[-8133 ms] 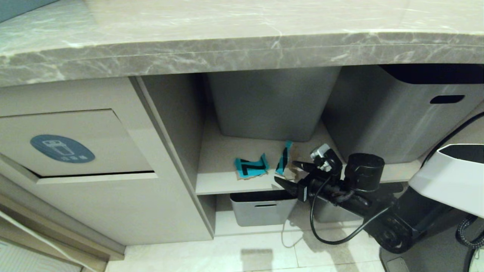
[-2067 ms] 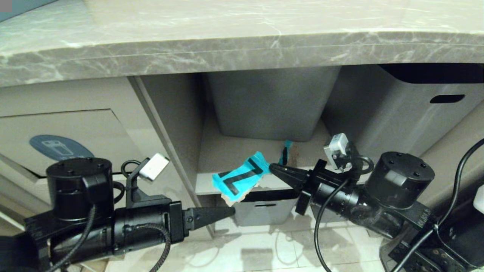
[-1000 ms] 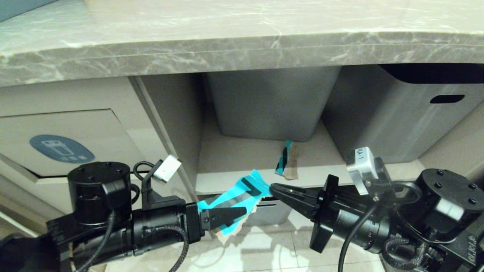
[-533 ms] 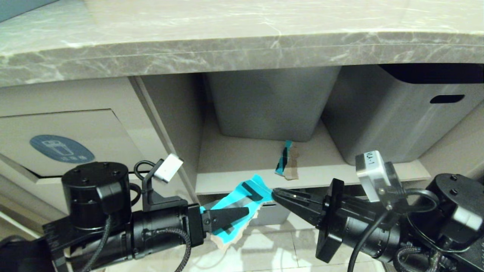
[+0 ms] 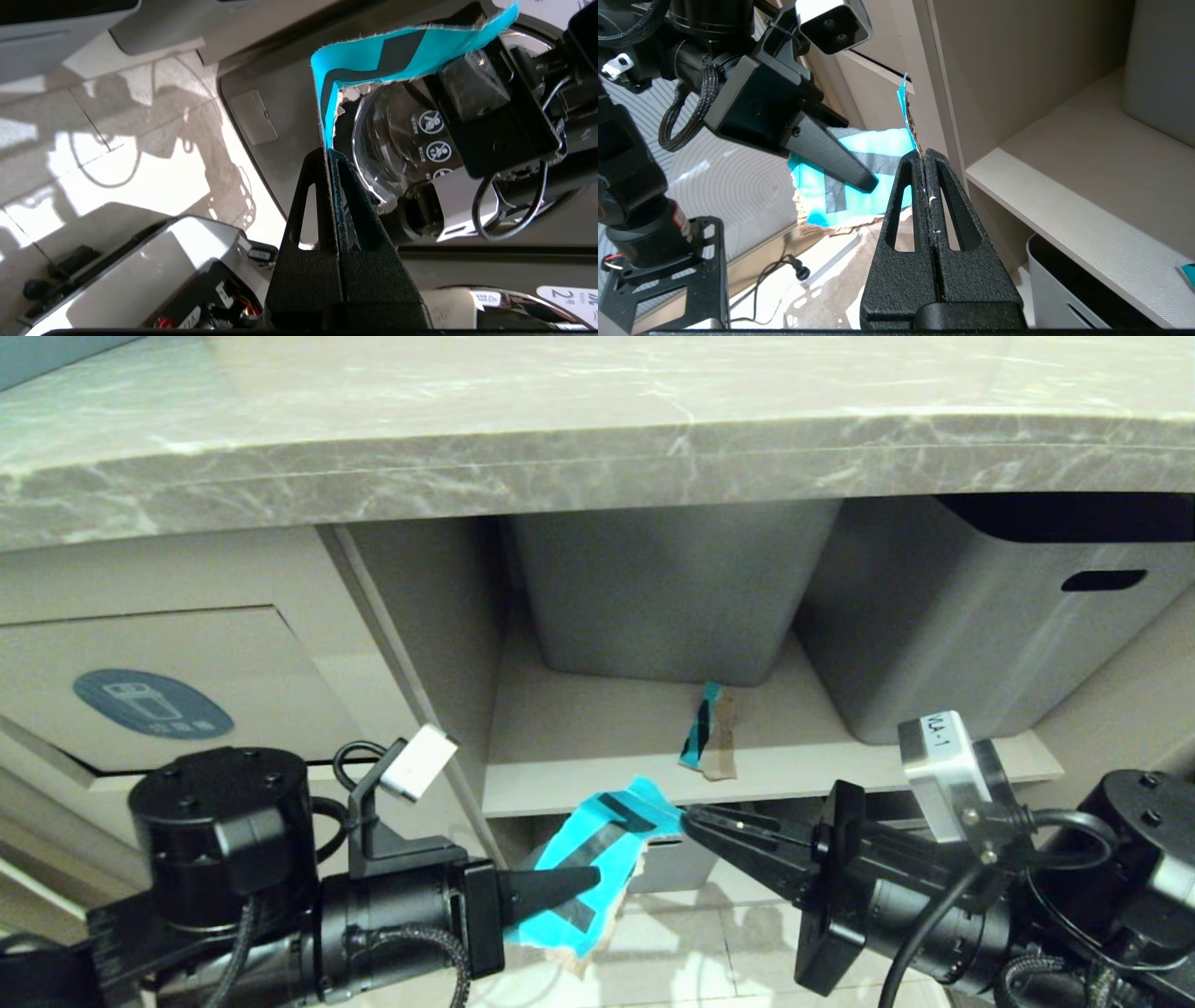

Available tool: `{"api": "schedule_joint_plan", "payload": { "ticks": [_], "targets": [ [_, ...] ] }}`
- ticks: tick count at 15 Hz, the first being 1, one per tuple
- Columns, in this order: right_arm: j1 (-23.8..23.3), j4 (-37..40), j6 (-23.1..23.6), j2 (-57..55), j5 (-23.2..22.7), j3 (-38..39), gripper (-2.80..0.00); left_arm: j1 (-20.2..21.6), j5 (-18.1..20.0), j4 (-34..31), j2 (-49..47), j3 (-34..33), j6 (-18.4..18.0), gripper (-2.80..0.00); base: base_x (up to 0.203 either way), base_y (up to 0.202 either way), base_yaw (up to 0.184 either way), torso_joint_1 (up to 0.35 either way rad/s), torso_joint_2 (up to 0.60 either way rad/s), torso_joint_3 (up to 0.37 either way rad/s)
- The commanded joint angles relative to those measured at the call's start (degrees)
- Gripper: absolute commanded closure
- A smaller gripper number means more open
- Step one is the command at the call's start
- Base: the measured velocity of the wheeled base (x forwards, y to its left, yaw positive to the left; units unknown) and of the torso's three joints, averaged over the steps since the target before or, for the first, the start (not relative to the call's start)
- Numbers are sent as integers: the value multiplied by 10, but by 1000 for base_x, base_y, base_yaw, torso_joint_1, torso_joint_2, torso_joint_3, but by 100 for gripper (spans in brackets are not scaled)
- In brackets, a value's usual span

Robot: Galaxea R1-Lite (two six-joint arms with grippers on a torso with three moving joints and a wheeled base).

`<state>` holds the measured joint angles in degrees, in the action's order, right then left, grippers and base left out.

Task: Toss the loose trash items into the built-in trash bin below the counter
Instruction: Hand it to the other hand

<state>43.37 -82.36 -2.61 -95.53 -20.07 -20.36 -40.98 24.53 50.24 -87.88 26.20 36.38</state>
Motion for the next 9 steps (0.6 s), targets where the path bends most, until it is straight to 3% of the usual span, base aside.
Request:
{"api": "schedule_joint_plan", "payload": {
  "ticks": [1, 2, 3, 6, 9],
  "targets": [
    [0, -5, 0, 0, -1, 0, 0, -4, 2, 3, 14, -14, 2, 0, 0, 0, 0, 0, 0, 0],
    [0, -4, 1, 0, 0, 0, 0, -4, 2, 3, 19, -20, 2, 0, 0, 0, 0, 0, 0, 0],
    [0, -4, 3, -1, 0, 3, -280, -4, 2, 2, 24, -25, 2, 0, 0, 0, 0, 0, 0, 0],
    [0, -4, 0, 4, 1, 11, -280, -3, -3, 2, 30, -30, 1, 0, 0, 0, 0, 0, 0, 0],
    [-2, -5, 0, 39, 3, 27, -280, 8, -36, 0, 34, -29, 6, 0, 0, 0, 0, 0, 0, 0]
  ]
}}
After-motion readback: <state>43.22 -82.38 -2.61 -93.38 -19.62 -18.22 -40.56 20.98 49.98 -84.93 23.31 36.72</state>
